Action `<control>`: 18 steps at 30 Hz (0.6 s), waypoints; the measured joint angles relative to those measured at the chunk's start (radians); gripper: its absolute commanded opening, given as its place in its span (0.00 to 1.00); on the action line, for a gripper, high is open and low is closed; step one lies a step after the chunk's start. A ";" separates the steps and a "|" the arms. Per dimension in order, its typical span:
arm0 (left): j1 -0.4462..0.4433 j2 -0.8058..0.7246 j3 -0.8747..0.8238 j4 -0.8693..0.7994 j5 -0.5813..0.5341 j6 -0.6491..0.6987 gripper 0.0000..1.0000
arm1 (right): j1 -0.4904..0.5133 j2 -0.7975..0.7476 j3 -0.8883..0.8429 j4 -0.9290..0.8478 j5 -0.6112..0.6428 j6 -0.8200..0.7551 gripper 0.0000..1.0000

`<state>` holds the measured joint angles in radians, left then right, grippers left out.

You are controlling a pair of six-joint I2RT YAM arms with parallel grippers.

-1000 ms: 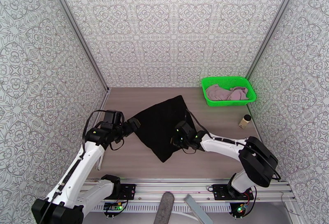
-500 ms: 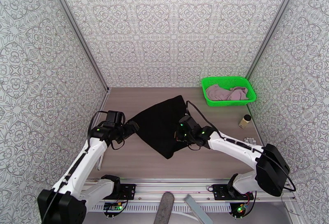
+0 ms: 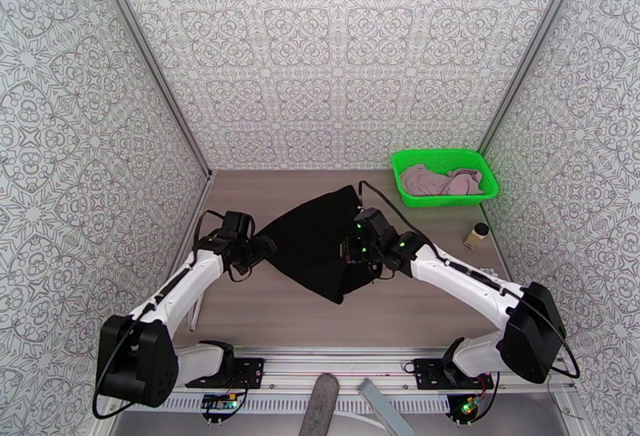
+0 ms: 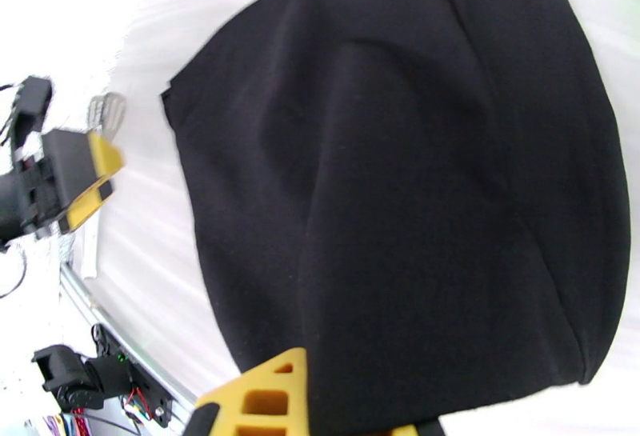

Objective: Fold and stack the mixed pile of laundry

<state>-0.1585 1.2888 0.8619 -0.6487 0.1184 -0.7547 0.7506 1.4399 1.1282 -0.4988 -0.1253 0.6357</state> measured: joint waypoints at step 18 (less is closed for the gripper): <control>0.004 0.426 0.388 0.079 0.039 0.085 0.87 | 0.000 -0.165 -0.314 0.050 -0.064 0.071 0.00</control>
<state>-0.1547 1.7145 1.2503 -0.5701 0.1574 -0.6693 0.7506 1.2751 0.8146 -0.4492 -0.1890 0.7067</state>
